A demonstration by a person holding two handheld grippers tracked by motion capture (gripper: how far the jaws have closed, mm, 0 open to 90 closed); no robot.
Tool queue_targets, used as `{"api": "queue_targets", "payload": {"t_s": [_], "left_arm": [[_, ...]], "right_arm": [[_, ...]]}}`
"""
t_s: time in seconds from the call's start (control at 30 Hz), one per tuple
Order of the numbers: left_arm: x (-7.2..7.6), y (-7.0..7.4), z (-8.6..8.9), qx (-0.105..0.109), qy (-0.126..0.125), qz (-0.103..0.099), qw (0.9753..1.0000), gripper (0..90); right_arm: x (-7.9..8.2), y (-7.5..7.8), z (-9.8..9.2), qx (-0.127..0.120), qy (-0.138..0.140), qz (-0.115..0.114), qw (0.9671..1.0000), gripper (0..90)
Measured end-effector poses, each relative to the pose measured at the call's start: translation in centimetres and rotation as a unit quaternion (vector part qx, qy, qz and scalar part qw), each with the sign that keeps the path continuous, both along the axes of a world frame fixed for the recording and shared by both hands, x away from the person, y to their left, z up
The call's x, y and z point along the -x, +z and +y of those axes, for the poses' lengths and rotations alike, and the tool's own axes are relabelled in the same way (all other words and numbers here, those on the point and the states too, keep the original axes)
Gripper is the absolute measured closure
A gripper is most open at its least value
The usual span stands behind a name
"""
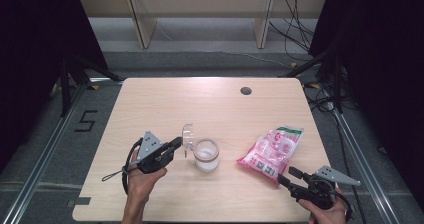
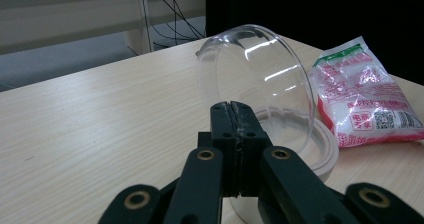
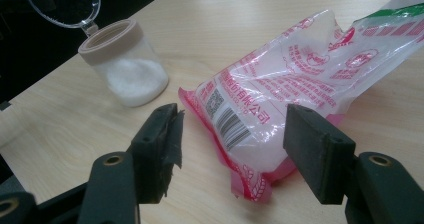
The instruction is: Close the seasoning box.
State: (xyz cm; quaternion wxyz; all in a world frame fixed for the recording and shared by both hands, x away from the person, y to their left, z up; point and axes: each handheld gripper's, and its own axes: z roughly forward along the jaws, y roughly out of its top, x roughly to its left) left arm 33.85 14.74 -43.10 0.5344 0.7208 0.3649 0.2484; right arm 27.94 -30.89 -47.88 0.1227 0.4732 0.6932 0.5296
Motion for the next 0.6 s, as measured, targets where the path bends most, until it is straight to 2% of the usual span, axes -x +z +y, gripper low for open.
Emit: {"api": "queue_targets", "payload": {"t_s": [0.2,0.3,0.43,0.6], "left_arm": [[0.1,0.1,-0.5,-0.004,-0.007,-0.005,1.0,88.7],[0.2,0.0,-0.8,0.0,-0.006,0.001,1.0,88.7],[0.3,-0.1,-1.2,-0.004,-0.012,-0.001,0.9999,88.5],[0.3,-0.3,-1.8,-0.008,-0.029,-0.001,0.9996,88.2]], "right_arm": [[0.0,-0.1,0.0,-0.004,-0.001,-0.003,1.0,39.9],[0.1,0.0,0.1,-0.004,-0.001,0.001,1.0,39.8],[0.1,-0.1,0.0,0.004,0.004,0.003,1.0,39.9],[0.1,-0.1,0.0,0.0,0.003,0.004,1.0,40.0]]}}
